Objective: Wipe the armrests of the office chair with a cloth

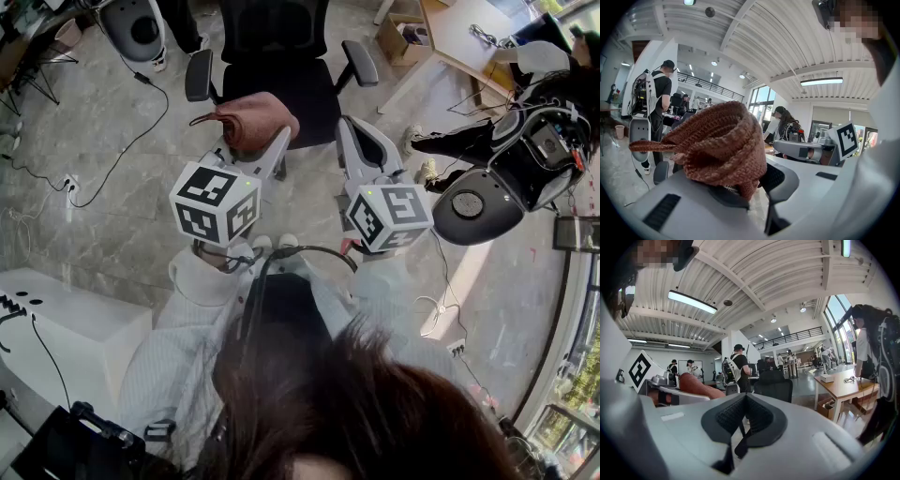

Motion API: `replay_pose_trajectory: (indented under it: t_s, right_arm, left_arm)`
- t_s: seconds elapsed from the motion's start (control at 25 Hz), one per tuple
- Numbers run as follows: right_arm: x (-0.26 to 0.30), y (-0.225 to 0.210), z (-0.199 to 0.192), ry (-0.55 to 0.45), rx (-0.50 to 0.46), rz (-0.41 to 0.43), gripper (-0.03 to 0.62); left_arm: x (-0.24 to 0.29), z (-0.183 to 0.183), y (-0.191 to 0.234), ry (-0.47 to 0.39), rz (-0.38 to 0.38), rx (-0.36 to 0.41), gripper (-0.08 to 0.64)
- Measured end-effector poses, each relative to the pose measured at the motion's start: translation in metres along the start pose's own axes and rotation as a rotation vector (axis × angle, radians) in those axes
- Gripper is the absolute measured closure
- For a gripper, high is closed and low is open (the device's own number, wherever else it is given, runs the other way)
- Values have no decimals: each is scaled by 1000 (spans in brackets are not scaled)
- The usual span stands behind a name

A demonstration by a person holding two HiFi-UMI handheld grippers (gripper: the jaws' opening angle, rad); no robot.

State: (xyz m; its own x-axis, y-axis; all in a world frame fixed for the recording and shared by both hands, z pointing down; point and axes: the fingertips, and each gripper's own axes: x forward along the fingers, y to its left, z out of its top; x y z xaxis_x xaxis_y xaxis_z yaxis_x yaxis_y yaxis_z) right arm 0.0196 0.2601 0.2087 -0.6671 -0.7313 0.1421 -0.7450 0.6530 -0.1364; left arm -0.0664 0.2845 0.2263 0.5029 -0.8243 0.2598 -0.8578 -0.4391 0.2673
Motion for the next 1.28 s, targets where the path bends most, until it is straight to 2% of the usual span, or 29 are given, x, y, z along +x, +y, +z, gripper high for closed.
replay_pose_trajectory:
  t_s: [0.36,0.48,0.6,0.8,1.04,1.16,1.28]
  right_arm:
    - [-43,31,-27,-14,11,-20,591]
    - [-43,22,-28,-21,19,-23,591]
    - [-20,3,-17,-4,31,-40,591]
    - [-16,3,-25,1,35,-110,591]
    - [-79,11,-41,-2,32,-225,591]
    - [-87,-8,-48,-13,38,-255,591]
    - [-56,-62,-52,0,53,-265,591]
  left_arm:
    - [-40,-34,-25,-4,-10,20,511]
    - [-32,-36,-25,-1,-6,23,511]
    - [-11,-21,-9,19,-5,6,511]
    - [-15,-26,8,35,-30,16,511]
    - [-42,-51,-23,51,-96,24,511]
    - [-26,-56,-27,53,-113,47,511]
    - [35,-53,-11,89,-111,47,511]
